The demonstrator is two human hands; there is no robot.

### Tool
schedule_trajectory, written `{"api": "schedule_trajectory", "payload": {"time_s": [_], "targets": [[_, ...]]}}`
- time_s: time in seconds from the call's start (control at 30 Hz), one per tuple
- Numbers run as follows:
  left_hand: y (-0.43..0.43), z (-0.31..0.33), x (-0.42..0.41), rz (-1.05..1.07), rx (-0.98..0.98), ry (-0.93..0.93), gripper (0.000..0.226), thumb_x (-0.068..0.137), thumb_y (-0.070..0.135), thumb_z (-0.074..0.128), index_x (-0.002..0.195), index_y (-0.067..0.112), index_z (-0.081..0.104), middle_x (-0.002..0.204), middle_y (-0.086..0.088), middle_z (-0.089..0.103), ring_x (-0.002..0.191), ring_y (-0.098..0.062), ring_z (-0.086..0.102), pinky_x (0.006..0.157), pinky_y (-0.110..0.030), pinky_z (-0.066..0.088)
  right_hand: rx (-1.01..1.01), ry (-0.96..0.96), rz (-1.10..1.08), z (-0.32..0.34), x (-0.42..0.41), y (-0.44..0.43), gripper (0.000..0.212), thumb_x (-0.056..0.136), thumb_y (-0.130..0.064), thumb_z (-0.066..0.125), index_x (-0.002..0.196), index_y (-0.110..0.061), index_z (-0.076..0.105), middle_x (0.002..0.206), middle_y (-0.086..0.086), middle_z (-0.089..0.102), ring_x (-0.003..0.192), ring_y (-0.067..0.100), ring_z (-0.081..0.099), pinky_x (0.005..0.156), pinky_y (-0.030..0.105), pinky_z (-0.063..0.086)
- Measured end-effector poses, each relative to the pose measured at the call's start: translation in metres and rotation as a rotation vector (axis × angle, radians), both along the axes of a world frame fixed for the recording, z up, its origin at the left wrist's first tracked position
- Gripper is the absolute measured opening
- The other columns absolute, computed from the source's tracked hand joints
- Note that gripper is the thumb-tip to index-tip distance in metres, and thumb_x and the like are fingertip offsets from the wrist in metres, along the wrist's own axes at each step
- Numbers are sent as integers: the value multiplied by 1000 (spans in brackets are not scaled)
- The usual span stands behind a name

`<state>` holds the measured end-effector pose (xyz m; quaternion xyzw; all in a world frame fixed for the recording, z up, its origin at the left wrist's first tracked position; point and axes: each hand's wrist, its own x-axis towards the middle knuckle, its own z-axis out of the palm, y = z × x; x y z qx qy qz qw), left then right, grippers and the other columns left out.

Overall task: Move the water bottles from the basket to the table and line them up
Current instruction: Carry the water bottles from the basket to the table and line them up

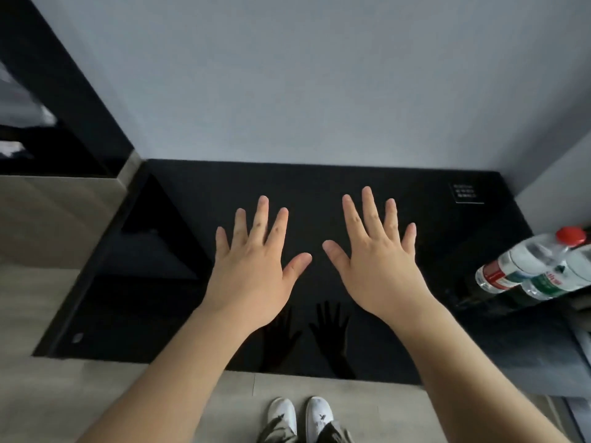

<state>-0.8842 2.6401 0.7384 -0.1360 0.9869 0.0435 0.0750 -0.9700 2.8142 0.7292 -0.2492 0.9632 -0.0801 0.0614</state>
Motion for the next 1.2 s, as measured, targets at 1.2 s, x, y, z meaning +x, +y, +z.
{"api": "schedule_trajectory", "payload": {"time_s": [1.2], "targets": [[-330, 61, 543, 1180, 95, 6, 83, 95, 74, 14, 162, 31, -9, 169, -3, -21, 157, -31, -6, 126, -55, 8, 80, -58, 1207, 68, 417, -511, 76, 103, -68, 18, 161, -35, -19, 168, -5, -29, 154, 30, -27, 123, 63, -10]]}}
